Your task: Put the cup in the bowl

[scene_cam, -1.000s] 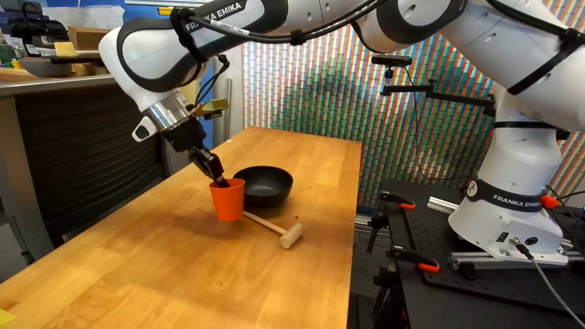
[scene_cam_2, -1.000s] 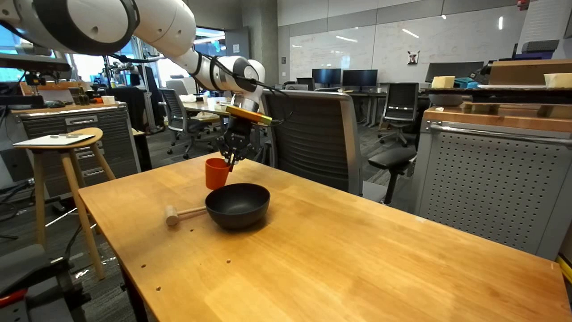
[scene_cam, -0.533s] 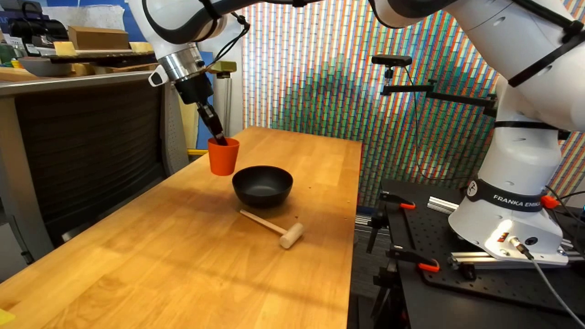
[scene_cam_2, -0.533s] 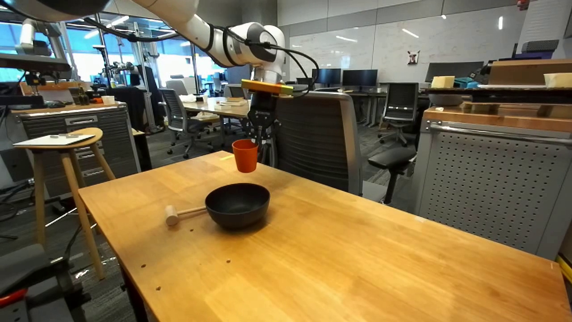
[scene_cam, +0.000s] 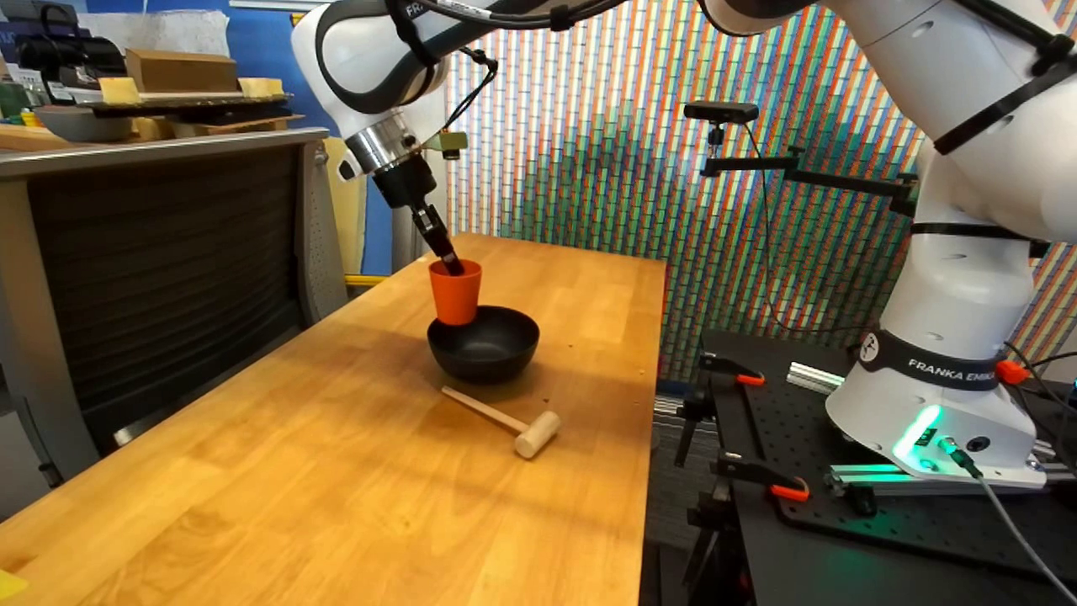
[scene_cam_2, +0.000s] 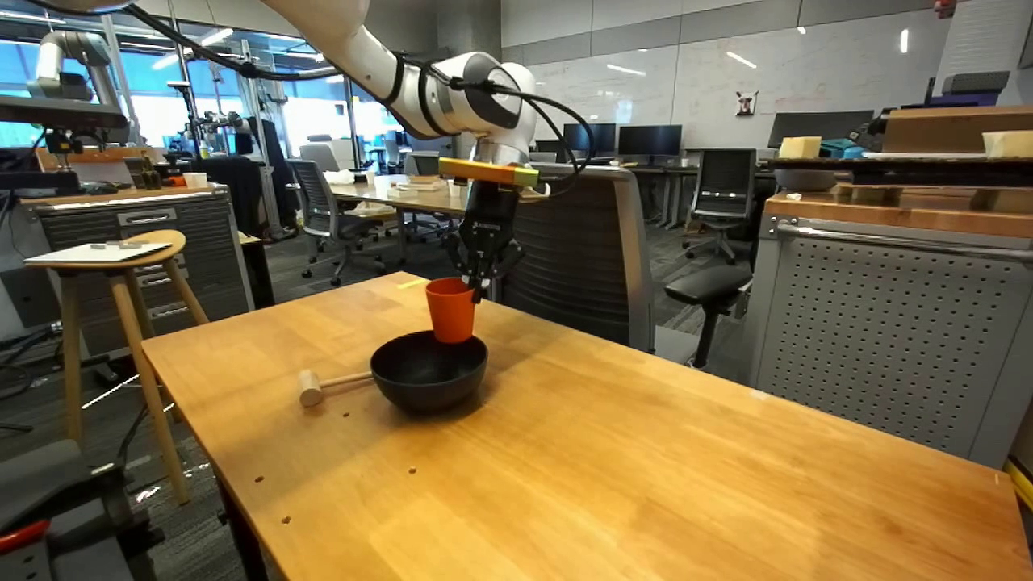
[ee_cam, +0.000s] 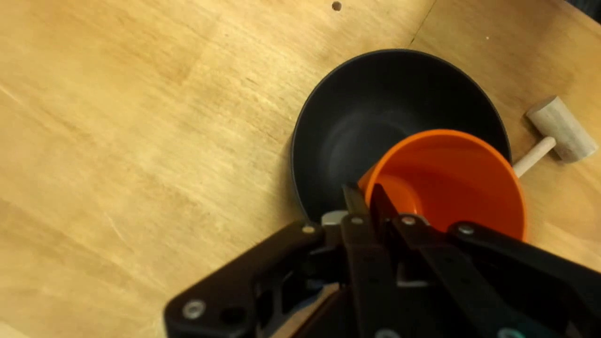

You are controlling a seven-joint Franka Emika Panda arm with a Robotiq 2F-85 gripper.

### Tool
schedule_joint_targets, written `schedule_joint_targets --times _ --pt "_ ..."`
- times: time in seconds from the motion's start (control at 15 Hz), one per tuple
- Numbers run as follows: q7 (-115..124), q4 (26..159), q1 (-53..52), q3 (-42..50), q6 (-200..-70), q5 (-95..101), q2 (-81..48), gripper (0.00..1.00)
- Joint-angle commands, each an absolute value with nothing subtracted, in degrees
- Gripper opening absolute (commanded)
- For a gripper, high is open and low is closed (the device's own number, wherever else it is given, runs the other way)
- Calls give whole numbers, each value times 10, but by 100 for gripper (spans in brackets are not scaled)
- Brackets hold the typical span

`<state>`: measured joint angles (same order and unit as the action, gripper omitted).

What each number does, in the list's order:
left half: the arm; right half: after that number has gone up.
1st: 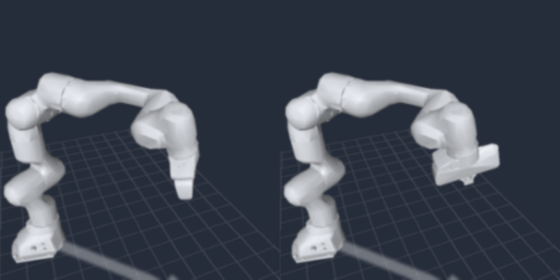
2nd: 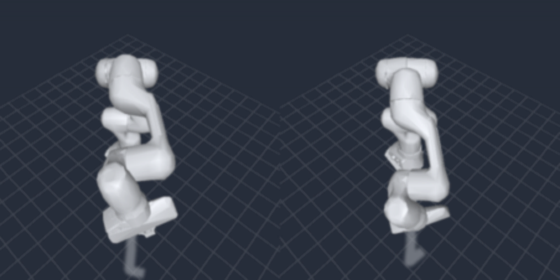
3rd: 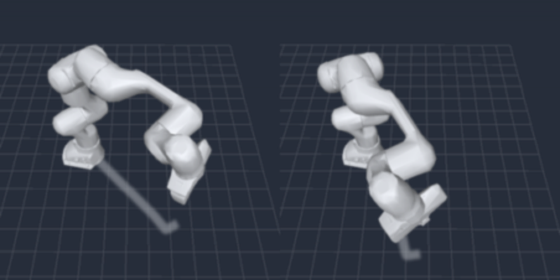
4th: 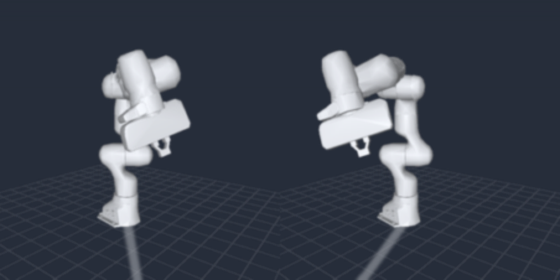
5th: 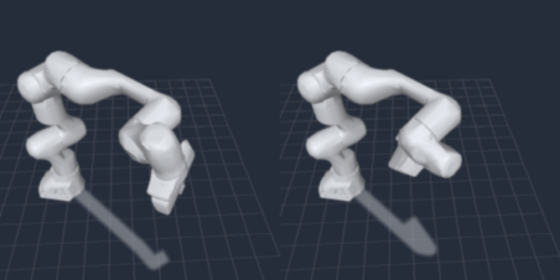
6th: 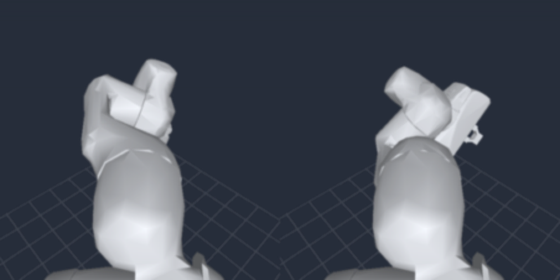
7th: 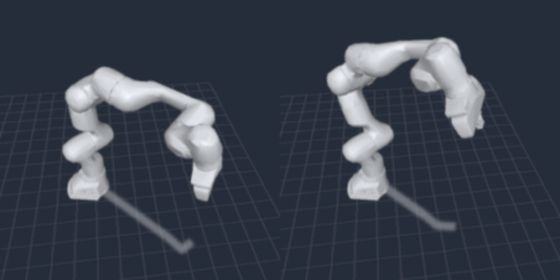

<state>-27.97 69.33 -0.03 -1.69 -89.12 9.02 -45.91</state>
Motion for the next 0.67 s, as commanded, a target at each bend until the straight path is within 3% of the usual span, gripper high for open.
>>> schedule_joint_targets --times 0.0,0.27,0.33,0.4,0.6 --pt "-254 743 8 -18 -906 97 -447 2" --pt "-246 771 13 -19 -926 98 -449 3" --pt "-250 779 14 -19 -933 100 -448 15" --pt "-251 785 15 -20 -941 100 -448 32" --pt "-250 808 17 -20 -964 101 -434 55"
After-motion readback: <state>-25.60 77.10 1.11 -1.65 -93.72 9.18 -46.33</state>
